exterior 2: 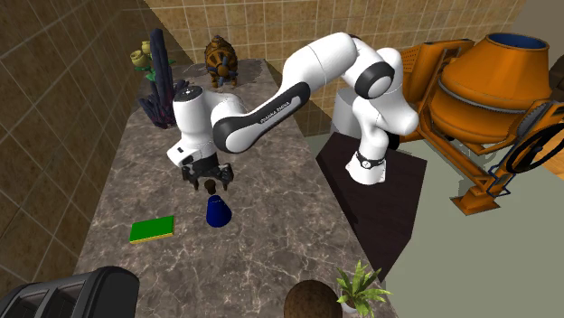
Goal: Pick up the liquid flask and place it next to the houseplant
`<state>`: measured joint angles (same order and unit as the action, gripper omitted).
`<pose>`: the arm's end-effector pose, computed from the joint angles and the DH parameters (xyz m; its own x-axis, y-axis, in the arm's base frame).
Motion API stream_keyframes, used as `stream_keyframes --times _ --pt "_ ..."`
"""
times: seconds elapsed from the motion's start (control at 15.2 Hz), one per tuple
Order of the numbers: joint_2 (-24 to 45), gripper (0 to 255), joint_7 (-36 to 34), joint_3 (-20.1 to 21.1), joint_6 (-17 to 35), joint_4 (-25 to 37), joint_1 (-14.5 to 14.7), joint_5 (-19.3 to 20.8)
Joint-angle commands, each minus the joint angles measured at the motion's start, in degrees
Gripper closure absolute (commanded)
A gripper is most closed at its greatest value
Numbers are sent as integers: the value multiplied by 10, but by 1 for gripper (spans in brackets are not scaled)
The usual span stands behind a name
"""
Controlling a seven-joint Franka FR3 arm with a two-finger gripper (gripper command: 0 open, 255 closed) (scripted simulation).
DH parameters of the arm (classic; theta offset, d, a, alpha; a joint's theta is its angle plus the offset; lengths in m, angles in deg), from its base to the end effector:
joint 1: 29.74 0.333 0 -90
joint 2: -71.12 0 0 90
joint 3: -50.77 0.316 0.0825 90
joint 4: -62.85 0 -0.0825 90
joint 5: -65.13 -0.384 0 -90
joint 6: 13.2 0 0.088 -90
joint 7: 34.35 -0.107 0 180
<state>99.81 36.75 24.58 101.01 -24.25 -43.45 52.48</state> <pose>0.5665 -0.3933 0.3959 0.8738 0.4863 -0.0010 0.4861 -0.8734 0.0282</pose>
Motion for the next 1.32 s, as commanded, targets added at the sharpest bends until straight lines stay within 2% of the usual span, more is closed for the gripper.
stream_keyframes --times 0.0,0.4,0.46,1.06,1.25 --pt "1 0 0 1 4 -2 0 -1" --pt "1 0 0 1 4 -2 0 -1" --pt "1 255 0 1 4 -2 0 -1" --pt "1 255 0 1 4 -2 0 -1" --pt "-5 255 -3 -1 -16 12 0 3"
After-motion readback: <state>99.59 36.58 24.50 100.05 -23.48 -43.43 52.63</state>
